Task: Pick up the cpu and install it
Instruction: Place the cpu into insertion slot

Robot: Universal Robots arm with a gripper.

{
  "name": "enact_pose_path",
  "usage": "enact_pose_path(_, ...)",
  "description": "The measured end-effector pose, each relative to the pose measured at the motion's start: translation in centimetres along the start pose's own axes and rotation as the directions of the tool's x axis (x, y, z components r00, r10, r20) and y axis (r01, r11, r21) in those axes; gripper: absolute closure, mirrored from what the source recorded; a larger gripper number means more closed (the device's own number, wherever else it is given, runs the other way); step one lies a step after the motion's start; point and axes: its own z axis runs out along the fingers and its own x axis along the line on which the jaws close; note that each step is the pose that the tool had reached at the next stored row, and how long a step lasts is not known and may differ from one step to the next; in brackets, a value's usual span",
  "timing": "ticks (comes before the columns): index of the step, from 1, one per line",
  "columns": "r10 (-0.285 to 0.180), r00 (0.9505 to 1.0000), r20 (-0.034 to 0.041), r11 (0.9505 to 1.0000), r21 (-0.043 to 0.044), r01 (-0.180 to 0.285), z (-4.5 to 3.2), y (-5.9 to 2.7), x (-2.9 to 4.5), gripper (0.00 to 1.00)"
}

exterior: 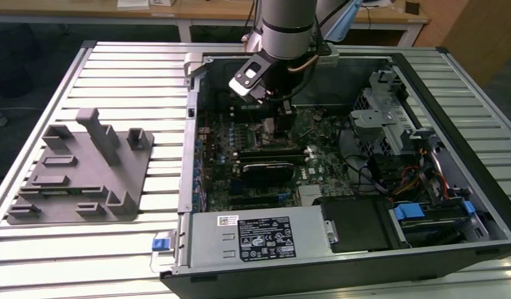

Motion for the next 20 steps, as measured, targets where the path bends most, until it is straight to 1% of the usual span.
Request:
enact_pose_path(5, 0.000, 1.0000, 0.0000, 1.0000, 0.0000, 0.000, 0.15, 0.04, 0.32, 0.45)
enact_pose_path(10, 0.000, 1.0000, 0.0005, 1.0000, -0.0001, 0.000, 0.65, 0.10, 0.86, 0.45)
enact_pose_path(16, 0.000, 1.0000, 0.0020, 1.0000, 0.0003, 0.000, 1.18, 0.11, 0.96, 0.45)
enact_pose_path(20, 0.000, 1.0000, 0.0048, 1.0000, 0.0005, 0.000, 1.28, 0.18, 1.05, 0.45)
